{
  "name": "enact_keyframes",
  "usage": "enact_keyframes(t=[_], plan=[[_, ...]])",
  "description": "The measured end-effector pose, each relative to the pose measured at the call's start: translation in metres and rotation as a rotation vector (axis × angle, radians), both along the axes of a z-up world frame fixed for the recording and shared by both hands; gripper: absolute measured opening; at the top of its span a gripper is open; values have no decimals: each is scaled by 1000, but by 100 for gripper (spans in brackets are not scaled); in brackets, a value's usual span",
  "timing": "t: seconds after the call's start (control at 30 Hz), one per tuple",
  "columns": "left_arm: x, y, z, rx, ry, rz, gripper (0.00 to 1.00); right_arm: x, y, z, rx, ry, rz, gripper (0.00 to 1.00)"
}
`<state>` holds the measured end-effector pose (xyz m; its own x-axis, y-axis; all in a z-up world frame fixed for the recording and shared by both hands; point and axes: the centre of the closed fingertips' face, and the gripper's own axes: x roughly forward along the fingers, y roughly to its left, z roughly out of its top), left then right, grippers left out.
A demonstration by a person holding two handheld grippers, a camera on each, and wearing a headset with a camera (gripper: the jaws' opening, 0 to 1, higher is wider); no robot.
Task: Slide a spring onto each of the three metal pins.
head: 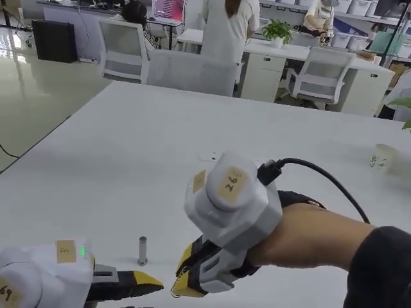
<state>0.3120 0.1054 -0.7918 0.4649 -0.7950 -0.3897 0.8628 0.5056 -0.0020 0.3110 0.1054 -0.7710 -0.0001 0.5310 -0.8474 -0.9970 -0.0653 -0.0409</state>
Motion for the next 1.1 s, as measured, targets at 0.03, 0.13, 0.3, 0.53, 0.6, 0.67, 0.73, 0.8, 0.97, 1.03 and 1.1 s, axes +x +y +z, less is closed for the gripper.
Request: enact_keyframes(t=[0.03,0.13,0.3,0.53,0.6,0.67,0.73,0.8,0.97,1.03,1.1], plan=[[0,1,0,-2,1,5,17,0,0,0,0,-1,0,8],[1,6,-1,-5,4,22,18,2,0,0,-3,-2,-2,8],[1,16,-3,-12,11,60,23,3,0,1,-4,-3,-1,8],[2,29,-3,-23,17,110,27,4,2,1,-8,-5,5,8],[4,33,-4,-24,17,132,32,5,2,1,-13,-8,9,8],[5,37,-6,-21,16,146,35,7,1,2,-14,-11,11,8],[5,40,-6,-24,17,156,35,9,1,3,-17,-15,12,8],[6,42,-6,-25,17,169,37,12,1,5,-19,-19,14,8],[5,48,-6,-32,20,194,40,16,2,7,-20,-30,16,8],[5,50,-8,-31,24,204,41,18,2,7,-21,-33,19,8],[4,51,-9,-28,25,209,43,18,3,7,-22,-34,22,8]])
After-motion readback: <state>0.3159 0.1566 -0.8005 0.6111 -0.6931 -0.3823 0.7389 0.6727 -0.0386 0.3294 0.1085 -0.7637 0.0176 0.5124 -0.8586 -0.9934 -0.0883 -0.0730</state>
